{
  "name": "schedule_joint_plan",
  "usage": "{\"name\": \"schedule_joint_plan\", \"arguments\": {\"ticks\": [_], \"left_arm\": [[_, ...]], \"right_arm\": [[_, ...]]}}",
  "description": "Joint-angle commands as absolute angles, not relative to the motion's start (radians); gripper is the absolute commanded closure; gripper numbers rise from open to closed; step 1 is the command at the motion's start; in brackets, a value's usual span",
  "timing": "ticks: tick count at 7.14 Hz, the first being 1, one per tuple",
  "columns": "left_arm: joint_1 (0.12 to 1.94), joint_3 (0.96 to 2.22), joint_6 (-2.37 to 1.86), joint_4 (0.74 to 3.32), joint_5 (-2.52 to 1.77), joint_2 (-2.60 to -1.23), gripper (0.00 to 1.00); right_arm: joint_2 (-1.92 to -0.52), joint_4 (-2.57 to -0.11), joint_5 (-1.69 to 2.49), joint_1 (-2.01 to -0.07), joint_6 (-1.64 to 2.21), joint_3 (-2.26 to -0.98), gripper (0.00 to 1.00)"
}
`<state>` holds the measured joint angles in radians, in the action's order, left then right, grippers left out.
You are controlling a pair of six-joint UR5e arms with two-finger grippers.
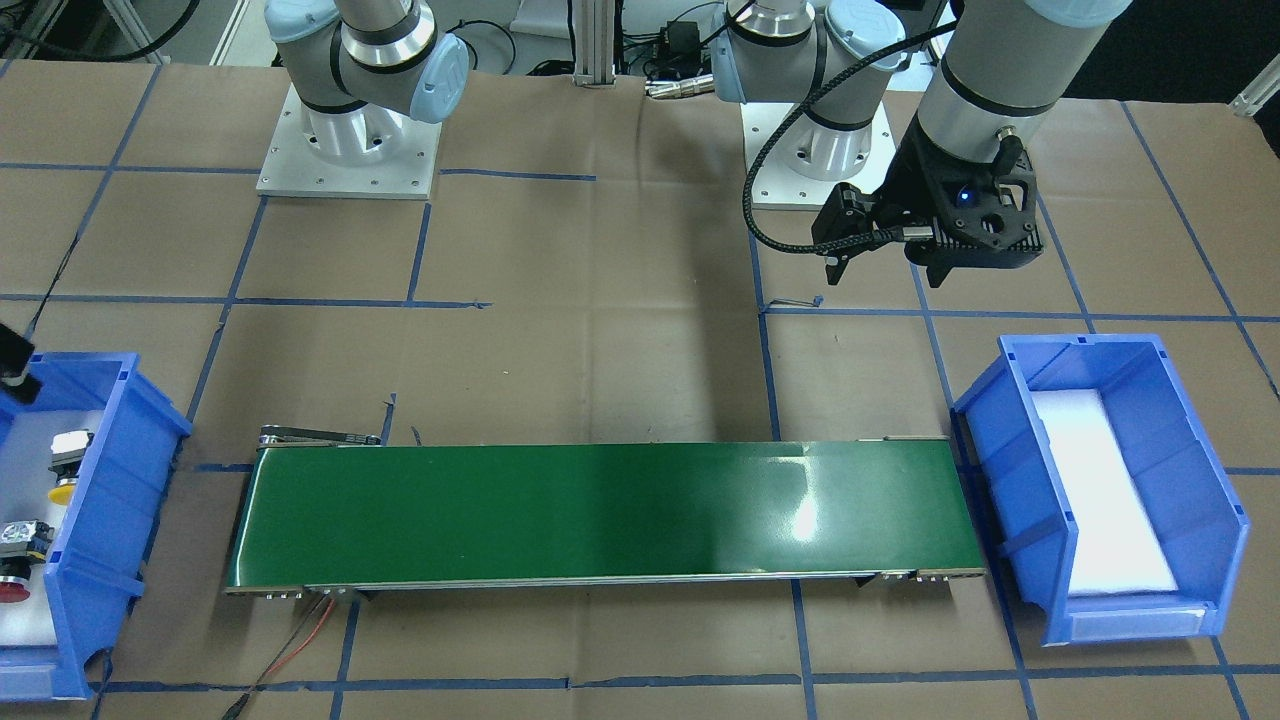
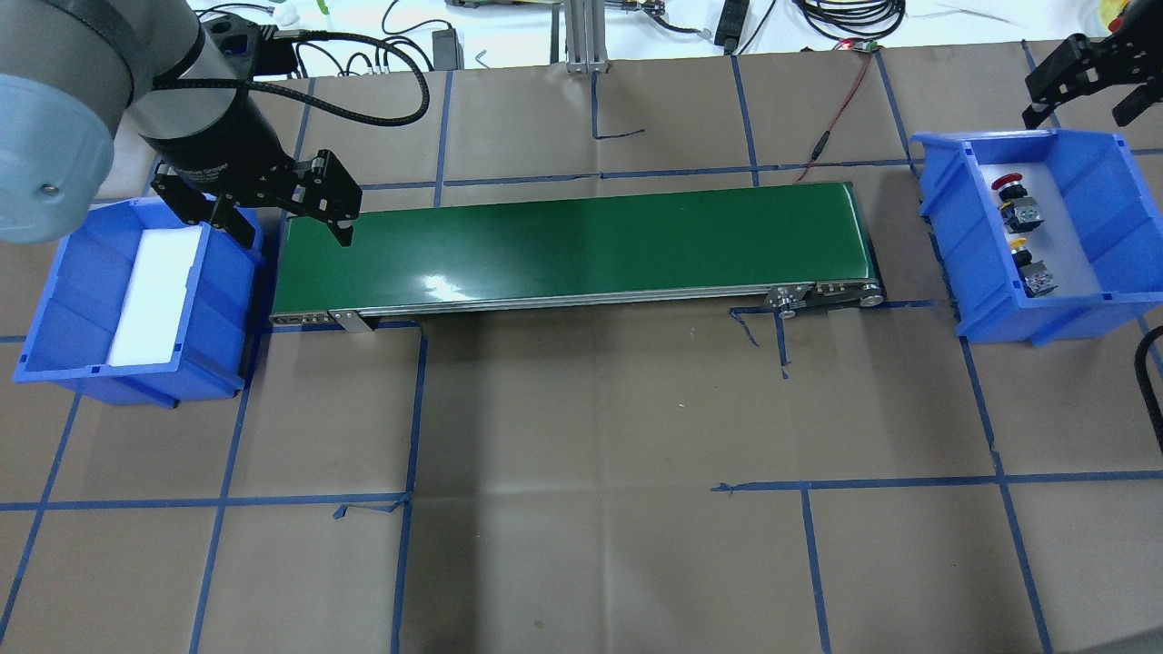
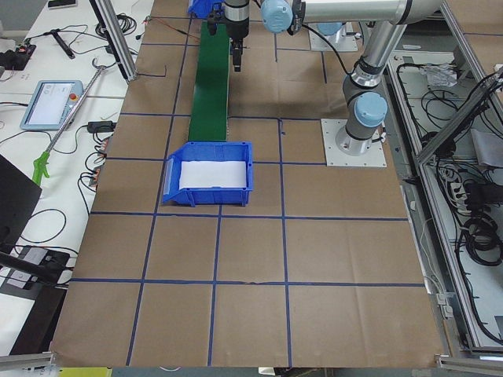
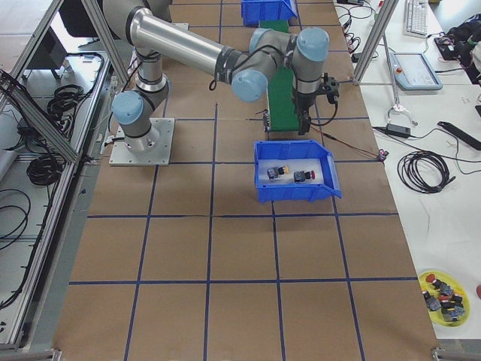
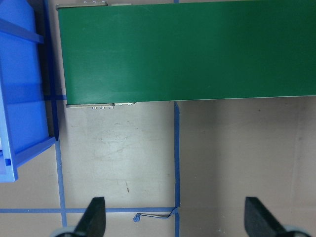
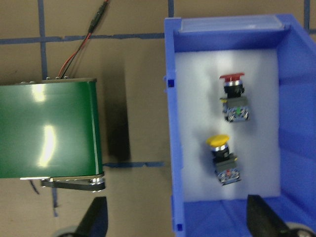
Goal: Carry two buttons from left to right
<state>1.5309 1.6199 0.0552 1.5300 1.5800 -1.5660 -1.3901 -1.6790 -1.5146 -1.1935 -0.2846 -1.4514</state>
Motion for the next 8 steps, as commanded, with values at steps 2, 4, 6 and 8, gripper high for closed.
{"name": "schedule_joint_plan", "arguments": {"ticks": [2, 4, 6, 8], "left_arm": [[1.531, 1.62, 0.055, 1.531, 1.58, -1.566, 0.0], [1.531, 1.62, 0.055, 1.529, 1.58, -1.566, 0.0], [1.531, 1.62, 0.055, 1.529, 1.58, -1.566, 0.0], [1.531, 1.62, 0.055, 1.529, 1.58, -1.566, 0.0]], "right_arm": [[-1.502, -1.626, -1.531, -1.453, 0.081, -1.52, 0.0], [-1.502, -1.623, -1.532, -1.586, 0.141, -1.522, 0.0], [-1.499, -1.621, -1.598, -1.605, 0.126, -1.542, 0.0], [-1.499, -1.623, -1.6, -1.605, 0.124, -1.549, 0.0]]}}
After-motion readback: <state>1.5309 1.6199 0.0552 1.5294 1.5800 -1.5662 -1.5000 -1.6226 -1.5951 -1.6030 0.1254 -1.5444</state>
